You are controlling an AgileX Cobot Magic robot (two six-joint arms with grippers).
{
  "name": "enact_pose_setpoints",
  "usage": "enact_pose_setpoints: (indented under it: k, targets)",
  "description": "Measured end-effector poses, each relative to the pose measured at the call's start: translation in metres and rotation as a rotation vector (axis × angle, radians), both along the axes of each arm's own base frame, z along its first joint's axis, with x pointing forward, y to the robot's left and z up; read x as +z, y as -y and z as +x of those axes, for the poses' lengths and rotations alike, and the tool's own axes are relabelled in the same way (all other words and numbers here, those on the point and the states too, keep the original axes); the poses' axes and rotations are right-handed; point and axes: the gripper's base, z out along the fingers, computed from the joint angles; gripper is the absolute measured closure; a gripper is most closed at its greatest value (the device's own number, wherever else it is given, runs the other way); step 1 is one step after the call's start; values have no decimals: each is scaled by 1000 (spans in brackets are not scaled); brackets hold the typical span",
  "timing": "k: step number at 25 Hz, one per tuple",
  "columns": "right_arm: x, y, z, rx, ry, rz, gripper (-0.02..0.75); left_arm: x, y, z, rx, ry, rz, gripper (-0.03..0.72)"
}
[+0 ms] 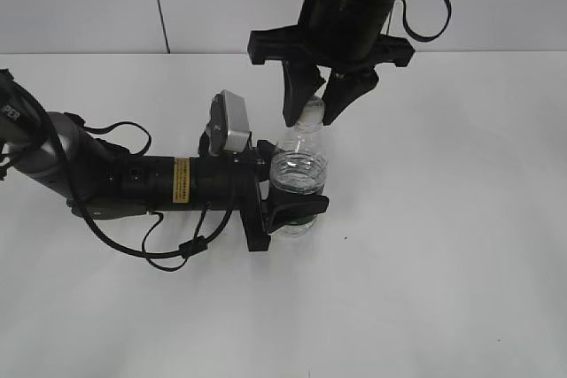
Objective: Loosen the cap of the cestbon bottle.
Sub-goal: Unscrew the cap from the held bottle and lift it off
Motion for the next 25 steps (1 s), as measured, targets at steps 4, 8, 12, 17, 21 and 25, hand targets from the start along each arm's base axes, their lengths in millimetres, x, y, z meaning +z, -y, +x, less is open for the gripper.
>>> enact_pose_setpoints:
  k: [4,8,12,17,21,25]
  targets:
    - [0,0,0,170,52,-8,430,0,0,0,0,0,0,284]
    - [0,0,0,401,126,-21,431,0,0,0,0,0,0,284]
    - [1,0,1,593,187,-30,433,0,0,0,-2,0,1,284]
    - [1,0,1,822,259,-41,433,0,0,0,-4,1,1,284]
    - [2,0,1,986,310,-50,437,0,0,-1,-6,0,2,284]
    - [2,0,1,1083,340,-55,437,0,0,-1,-7,0,3,284]
